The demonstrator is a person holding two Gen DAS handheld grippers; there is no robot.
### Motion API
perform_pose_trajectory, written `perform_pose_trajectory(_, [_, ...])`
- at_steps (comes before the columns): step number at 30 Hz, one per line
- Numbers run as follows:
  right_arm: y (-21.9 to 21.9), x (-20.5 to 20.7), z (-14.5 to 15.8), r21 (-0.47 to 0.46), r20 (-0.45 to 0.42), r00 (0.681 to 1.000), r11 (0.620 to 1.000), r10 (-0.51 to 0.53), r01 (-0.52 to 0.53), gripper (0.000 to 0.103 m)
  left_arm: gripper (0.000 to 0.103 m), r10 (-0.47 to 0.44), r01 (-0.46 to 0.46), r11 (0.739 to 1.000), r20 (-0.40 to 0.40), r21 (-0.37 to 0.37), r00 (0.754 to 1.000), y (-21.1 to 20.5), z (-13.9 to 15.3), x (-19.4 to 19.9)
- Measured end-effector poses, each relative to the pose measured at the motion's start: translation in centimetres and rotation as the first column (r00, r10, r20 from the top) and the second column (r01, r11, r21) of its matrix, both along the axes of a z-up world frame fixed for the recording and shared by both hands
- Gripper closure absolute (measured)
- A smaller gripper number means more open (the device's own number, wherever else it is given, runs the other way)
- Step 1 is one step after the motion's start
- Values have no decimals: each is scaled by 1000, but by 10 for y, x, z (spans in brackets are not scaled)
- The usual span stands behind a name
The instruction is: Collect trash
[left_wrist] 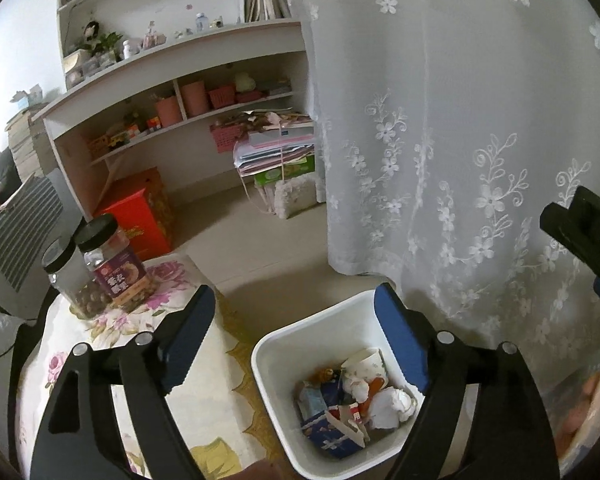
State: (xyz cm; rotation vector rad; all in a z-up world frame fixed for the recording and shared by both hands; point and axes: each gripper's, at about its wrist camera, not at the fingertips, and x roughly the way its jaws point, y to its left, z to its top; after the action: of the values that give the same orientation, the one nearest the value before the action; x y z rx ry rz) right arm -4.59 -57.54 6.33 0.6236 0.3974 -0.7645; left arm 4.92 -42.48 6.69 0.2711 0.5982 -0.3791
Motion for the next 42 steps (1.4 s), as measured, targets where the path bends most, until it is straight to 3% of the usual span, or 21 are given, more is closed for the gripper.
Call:
perform_pose_trajectory(13, [88, -1, 20, -212, -29, 995, 972, 100, -104, 7, 15, 91, -88, 990, 25, -108, 996, 98, 21, -20])
perform_pose_trajectory(19, [135, -9, 25, -318, -31, 995, 943, 94, -99, 7, 11, 172, -164, 973, 33, -161, 985, 158, 25, -26])
perform_pose_trajectory(24, [166, -11, 26, -342, -13, 994, 934, 108, -106, 7, 7, 253, -239, 953, 54, -183, 966, 204, 21, -28])
perform_pose_trajectory(31, [218, 8, 13, -358, -84, 976, 908, 200, -217, 7, 7, 333, -326, 917, -9, -231, 943, 266, 6, -20])
perform_pose_trajectory(42, [287, 30, -7, -437, -185, 944, 838, 273, -328, 7, 7, 383, -396, 883, -99, -252, 918, 325, -18, -6])
